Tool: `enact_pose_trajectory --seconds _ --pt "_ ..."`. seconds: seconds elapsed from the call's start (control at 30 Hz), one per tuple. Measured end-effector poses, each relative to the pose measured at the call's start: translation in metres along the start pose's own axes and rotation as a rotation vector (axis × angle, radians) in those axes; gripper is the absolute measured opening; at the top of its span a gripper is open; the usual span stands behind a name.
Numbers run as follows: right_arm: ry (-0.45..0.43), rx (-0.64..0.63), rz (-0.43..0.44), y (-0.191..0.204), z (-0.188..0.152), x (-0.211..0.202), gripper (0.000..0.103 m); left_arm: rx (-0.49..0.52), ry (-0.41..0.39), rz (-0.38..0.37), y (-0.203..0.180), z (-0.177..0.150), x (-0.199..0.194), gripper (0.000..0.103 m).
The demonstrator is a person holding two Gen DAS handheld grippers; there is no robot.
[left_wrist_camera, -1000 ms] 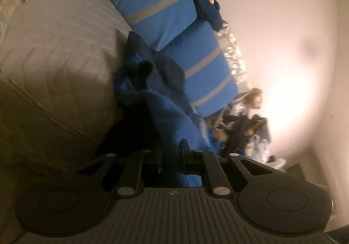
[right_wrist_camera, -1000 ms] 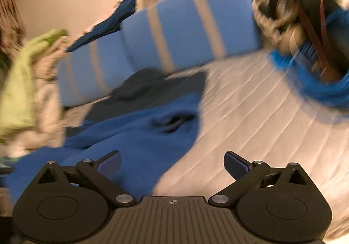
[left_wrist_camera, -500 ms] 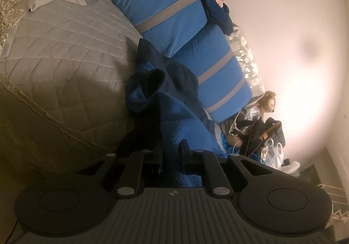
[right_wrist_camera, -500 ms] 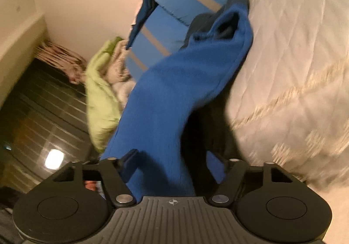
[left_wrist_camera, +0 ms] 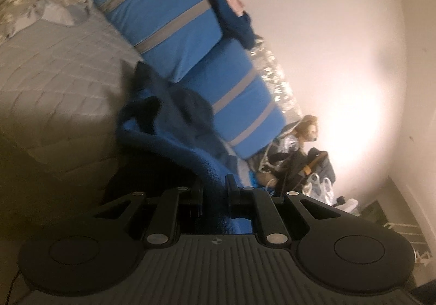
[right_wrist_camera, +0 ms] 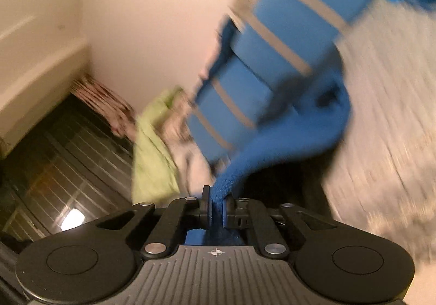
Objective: Fold clothes
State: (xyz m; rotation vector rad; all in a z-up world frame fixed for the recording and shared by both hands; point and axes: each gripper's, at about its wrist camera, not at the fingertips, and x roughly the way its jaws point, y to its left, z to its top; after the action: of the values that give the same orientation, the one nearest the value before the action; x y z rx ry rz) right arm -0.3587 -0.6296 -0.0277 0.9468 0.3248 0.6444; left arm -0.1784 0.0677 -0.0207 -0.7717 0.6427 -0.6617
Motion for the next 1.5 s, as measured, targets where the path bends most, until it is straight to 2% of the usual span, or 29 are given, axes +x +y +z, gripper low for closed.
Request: enact_pose_trajectory --seconds 0.1,0.37,0.47,0.63,0.83,1.0,1.17,1.5 --pt "-0.063 -0.040 0.023 0.028 0.021 0.001 0.009 0.034 -0.029 -0.016 -0.015 0.002 -0.001 0.014" --pt "-0.108 -0.138 0.052 0.075 0.066 0.009 0.008 0.054 -0.151 -0.057 -0.041 0.008 -0.027 0.014" --pt "-0.117 -0.145 -0.003 0.083 0.088 0.022 0.008 0.094 -0.171 -0.049 -0.048 0.023 -0.022 0.014" --pt "-0.139 -0.057 -0.133 0.063 0.124 0.056 0.008 0.203 -0.183 -0.002 -0.052 0.049 0.012 0.015" --pt "-0.173 -0.028 -0.212 0.041 0.149 0.089 0.008 0.215 -0.192 0.027 -0.050 0.085 0.054 0.015" --pt "-0.202 -0.036 -0.238 0.031 0.164 0.114 0.008 0.142 -0.203 0.030 -0.037 0.115 0.082 0.015" --pt "-0.206 -0.070 -0.316 0.012 0.178 0.142 0.008 0.124 -0.190 0.072 -0.021 0.142 0.120 0.015" --pt "-0.162 -0.034 -0.469 -0.066 0.188 0.192 0.009 0.005 -0.121 0.183 0.031 0.166 0.192 0.015"
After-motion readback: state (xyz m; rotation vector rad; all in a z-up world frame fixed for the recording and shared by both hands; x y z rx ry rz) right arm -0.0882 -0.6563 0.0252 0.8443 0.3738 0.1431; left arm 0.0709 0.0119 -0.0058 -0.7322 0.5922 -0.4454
